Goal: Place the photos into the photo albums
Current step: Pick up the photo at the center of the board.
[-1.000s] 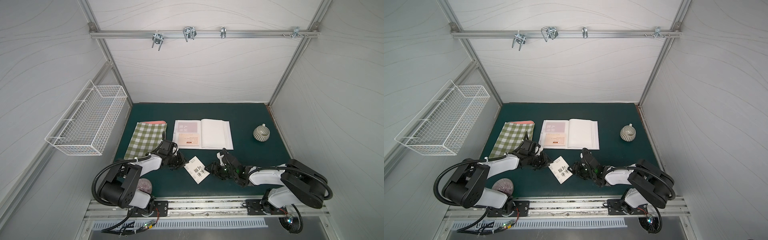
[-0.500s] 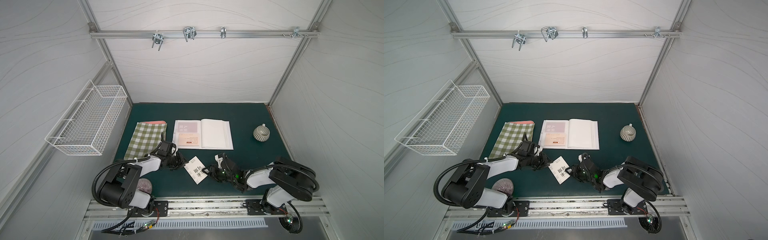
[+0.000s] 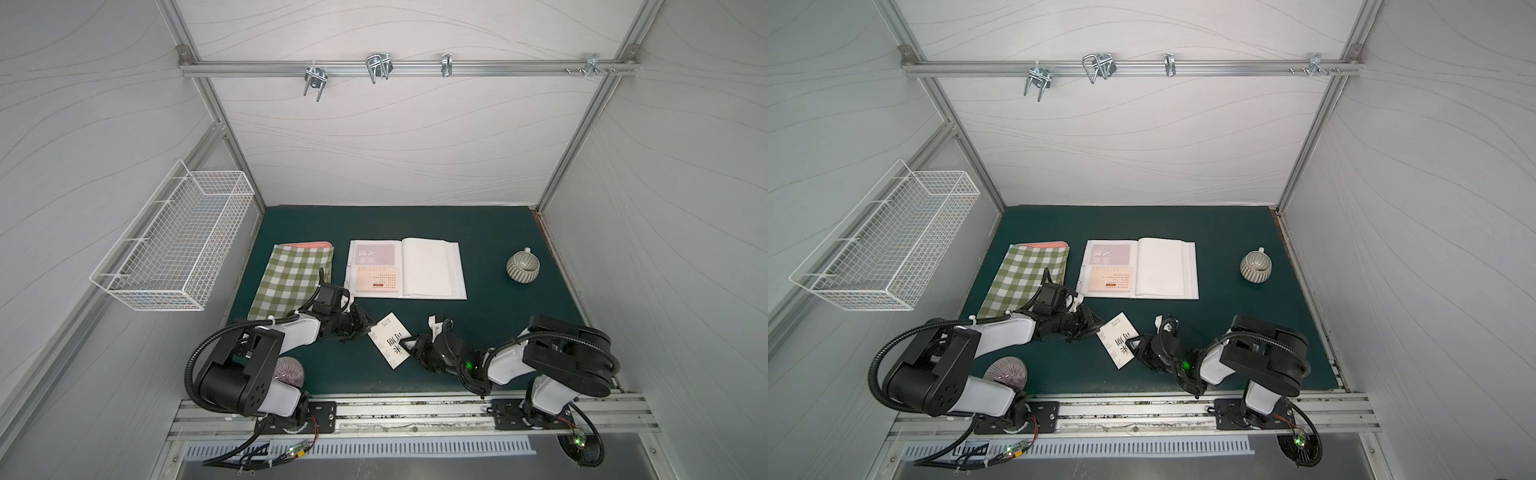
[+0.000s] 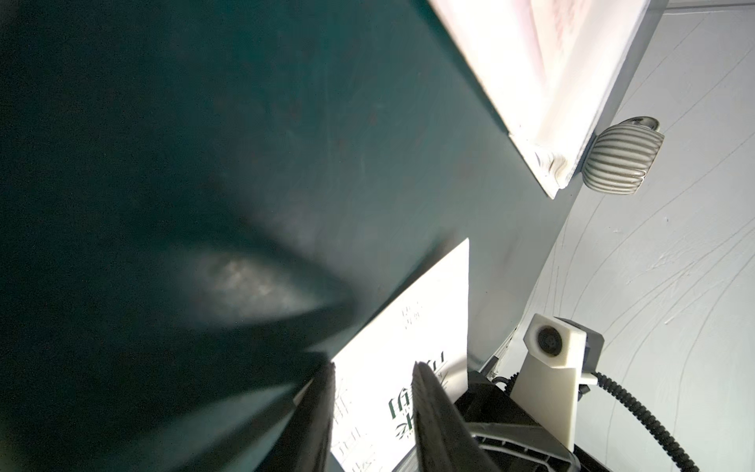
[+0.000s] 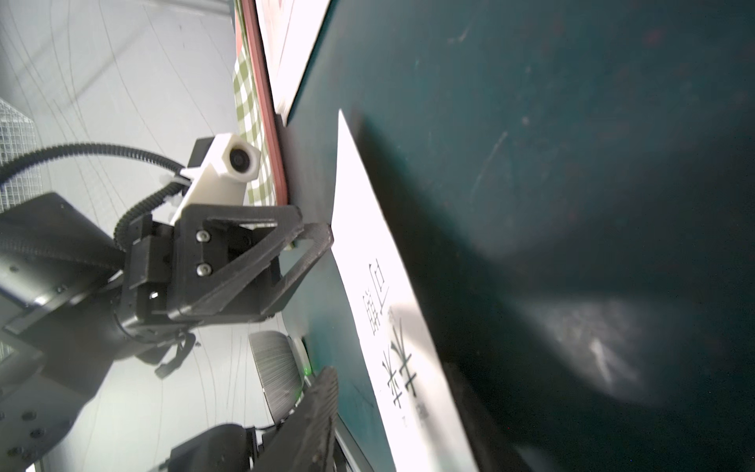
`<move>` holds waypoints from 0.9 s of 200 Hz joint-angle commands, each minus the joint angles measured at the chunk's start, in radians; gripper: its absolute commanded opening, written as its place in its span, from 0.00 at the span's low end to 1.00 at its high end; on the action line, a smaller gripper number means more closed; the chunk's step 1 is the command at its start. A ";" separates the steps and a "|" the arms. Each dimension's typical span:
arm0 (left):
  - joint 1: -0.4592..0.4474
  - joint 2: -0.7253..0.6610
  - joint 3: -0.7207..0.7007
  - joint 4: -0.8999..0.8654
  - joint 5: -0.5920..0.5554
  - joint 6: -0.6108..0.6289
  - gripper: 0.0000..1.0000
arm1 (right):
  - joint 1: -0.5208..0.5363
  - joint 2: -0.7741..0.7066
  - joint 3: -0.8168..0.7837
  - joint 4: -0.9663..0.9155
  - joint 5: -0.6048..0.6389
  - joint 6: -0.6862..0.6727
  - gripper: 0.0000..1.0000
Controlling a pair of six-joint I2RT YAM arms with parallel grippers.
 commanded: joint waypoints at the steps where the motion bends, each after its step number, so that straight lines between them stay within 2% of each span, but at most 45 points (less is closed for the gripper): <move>1: -0.003 0.070 -0.087 -0.178 -0.189 -0.024 0.37 | 0.032 0.058 0.008 -0.134 0.073 0.078 0.41; 41: -0.002 0.053 -0.108 -0.162 -0.179 -0.046 0.37 | 0.066 0.065 0.021 -0.124 0.185 0.122 0.37; 71: -0.002 0.044 -0.106 -0.164 -0.179 -0.049 0.37 | 0.066 0.042 0.044 -0.162 0.229 0.116 0.27; 88: -0.002 0.039 -0.101 -0.165 -0.178 -0.052 0.37 | 0.066 0.027 0.043 -0.171 0.253 0.118 0.14; 105: -0.003 0.030 -0.091 -0.175 -0.178 -0.049 0.37 | 0.060 0.006 0.043 -0.204 0.260 0.129 0.10; 122: -0.003 0.020 -0.074 -0.190 -0.178 -0.047 0.37 | 0.036 -0.020 0.043 -0.241 0.236 0.120 0.08; 149: -0.003 -0.016 -0.019 -0.242 -0.181 -0.037 0.36 | -0.030 -0.096 0.040 -0.263 0.149 0.014 0.00; 163: -0.001 -0.045 0.039 -0.300 -0.195 -0.012 0.37 | -0.074 -0.177 0.050 -0.349 0.093 -0.054 0.00; 180: 0.003 -0.082 0.133 -0.385 -0.224 0.028 0.37 | -0.142 -0.302 0.106 -0.539 0.002 -0.206 0.00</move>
